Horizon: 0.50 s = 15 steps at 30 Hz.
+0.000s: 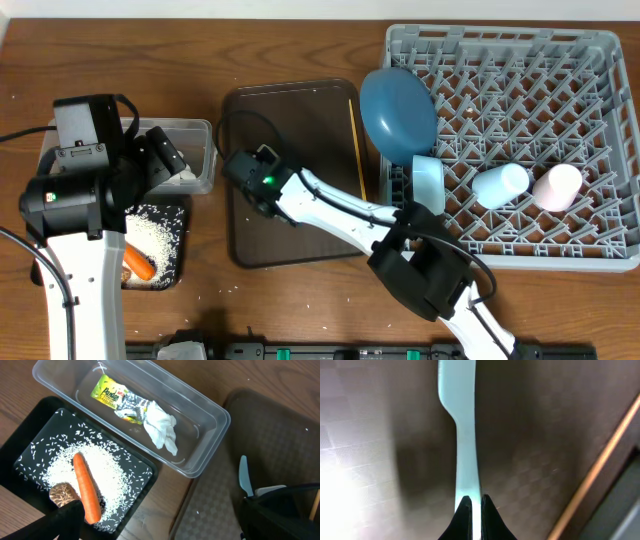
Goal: Sort waste into correct bins and load items into the dishwasher rack
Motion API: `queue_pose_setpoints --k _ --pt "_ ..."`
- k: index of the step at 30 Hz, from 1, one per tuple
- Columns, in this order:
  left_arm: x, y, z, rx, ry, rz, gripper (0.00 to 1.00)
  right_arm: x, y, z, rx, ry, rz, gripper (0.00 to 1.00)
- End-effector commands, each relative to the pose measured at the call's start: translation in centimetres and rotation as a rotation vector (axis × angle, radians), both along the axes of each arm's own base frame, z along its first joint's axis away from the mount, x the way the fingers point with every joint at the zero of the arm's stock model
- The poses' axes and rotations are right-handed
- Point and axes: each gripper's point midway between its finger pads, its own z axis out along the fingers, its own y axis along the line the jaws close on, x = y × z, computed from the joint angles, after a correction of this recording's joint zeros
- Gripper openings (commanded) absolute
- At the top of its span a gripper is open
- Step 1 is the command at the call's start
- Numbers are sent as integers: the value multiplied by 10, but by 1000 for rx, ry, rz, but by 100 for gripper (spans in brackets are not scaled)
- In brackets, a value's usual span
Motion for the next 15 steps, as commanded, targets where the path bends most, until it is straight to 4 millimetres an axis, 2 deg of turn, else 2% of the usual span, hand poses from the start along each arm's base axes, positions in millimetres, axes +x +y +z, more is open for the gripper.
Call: queue_pose_setpoints --k 1,2,3,5,6,7,11,15 --pt "-1 3 1 8 1 7 98 -1 6 3 -79 -44 94 1" --pt "-1 3 1 9 1 6 98 -3 8 3 -78 -45 99 3" --pt "-1 3 1 9 1 6 98 -5 10 3 -75 -47 104 10" --pt "-1 3 1 9 1 6 98 -6 14 3 -62 -45 110 40" --pt "-1 3 1 9 1 6 98 -8 17 1 -45 -33 113 49" --pt "-1 3 1 9 1 6 98 -7 19 0 -27 -24 112 51" --pt "-1 3 1 9 2 6 98 10 17 -7 24 -13 83 48" --pt "-1 3 1 9 1 6 98 18 18 -20 113 104 125 46"
